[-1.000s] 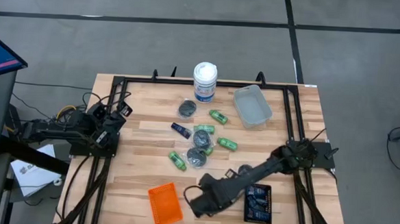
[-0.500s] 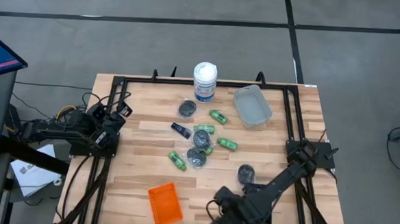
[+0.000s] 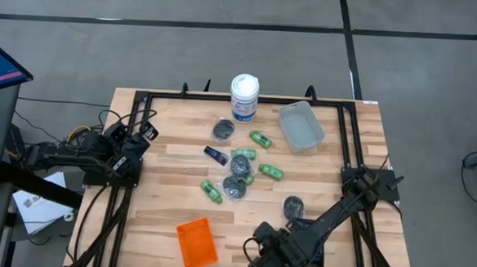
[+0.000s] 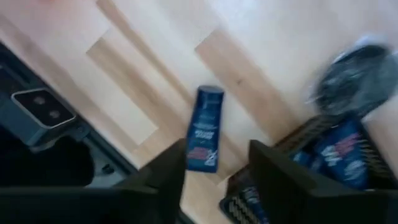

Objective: Pick & Place Travel size toiletries
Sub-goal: Put the blue shave cream into the black basket

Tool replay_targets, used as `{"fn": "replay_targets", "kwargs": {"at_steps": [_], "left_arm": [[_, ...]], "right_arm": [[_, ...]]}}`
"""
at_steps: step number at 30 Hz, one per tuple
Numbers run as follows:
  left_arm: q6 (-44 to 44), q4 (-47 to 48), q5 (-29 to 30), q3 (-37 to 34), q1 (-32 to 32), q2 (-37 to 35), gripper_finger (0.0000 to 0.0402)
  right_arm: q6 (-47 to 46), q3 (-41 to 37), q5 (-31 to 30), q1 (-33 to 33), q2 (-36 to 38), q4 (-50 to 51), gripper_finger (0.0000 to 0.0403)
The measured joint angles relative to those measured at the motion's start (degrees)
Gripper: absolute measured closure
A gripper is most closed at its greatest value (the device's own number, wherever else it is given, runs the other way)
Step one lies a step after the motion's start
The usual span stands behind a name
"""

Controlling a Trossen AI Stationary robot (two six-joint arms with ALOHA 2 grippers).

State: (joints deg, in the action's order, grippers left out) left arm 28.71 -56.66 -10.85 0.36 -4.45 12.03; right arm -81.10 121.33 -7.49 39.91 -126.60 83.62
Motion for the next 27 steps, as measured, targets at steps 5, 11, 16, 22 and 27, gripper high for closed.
{"fn": "replay_targets", "kwargs": {"at_steps": [5, 11, 16, 22, 27], "left_arm": [[0.0, 0.0, 0.0, 0.0, 0.0, 0.0, 0.0401], [0.0, 0.0, 0.0, 0.0, 0.0, 0.0, 0.0401], [0.0, 0.0, 0.0, 0.0, 0.0, 0.0, 0.0401], [-0.1, 0.0, 0.0, 0.0, 0.0, 0.0, 0.0401], [-0.1, 0.1, 0.0, 0.0, 0.0, 0.0, 0.0401]], "right_arm": [[-1.4, -7.8, 6.2, -0.9, -0.4, -4.6, 0.0153], [2.6, -14.8, 7.7, -2.6, -0.3, -17.7, 0.0140], [6.3, -18.1, 7.6, -4.0, -0.2, -21.8, 0.0143], [6.2, -22.0, 8.1, -4.4, -0.3, -22.8, 0.0143], [6.5, -24.9, 9.2, -4.3, -0.2, -27.9, 0.0144]]}}
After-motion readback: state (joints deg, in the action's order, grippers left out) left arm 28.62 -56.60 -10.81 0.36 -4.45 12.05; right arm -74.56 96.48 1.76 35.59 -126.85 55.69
